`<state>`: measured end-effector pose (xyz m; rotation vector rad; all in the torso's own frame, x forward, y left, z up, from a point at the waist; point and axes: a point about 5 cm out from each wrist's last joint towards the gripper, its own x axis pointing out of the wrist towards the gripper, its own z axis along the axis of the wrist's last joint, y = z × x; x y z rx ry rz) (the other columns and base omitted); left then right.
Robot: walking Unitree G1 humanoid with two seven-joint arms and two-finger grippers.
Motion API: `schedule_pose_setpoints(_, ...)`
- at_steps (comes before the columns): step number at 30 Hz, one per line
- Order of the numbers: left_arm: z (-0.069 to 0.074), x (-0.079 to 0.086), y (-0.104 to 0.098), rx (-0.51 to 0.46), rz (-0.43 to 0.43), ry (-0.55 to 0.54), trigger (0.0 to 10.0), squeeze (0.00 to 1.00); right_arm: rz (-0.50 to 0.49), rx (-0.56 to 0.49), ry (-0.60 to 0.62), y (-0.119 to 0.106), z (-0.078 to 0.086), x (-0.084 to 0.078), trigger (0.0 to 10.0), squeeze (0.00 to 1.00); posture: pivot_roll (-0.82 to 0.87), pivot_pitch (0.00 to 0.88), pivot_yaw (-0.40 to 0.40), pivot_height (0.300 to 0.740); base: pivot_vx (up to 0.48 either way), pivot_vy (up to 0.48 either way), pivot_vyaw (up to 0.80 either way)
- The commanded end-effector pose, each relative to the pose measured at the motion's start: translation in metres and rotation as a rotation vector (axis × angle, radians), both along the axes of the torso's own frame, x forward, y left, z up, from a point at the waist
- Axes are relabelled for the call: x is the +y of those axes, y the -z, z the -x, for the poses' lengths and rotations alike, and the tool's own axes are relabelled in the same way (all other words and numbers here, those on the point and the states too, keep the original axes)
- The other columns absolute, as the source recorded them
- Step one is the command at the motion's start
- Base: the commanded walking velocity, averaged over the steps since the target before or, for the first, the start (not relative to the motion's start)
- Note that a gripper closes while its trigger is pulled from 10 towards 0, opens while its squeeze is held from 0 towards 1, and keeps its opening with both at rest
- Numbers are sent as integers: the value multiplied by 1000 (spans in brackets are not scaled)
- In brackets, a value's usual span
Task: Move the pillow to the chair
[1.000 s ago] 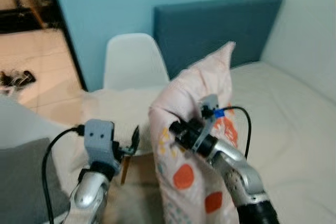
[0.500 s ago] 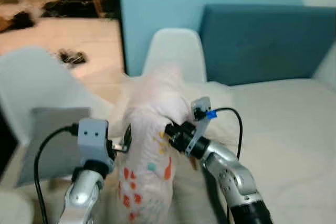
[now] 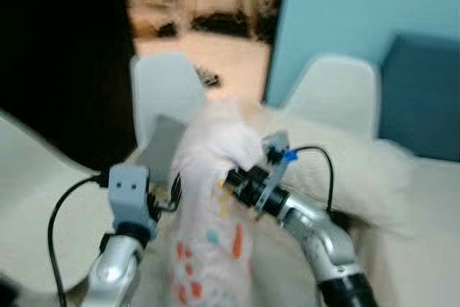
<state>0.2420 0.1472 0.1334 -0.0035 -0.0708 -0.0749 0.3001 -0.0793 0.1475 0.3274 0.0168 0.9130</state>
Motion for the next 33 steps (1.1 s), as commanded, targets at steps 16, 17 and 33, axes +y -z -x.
schedule_pose_setpoints(16,-3,-4,0,14,-3,16,10000,0,-50,-86,-40,-20,-1,0,0,0,-7,0,-72,723,0,0,800)
schedule_pose_setpoints(17,-3,-4,0,14,-3,16,10000,0,-50,-86,-40,-20,-1,0,0,0,-7,0,-72,723,0,0,800)
schedule_pose_setpoints(33,-15,4,-16,-52,16,11,10000,0,-91,-326,-125,-86,-6,11,0,0,-5,0,-66,723,0,0,794)
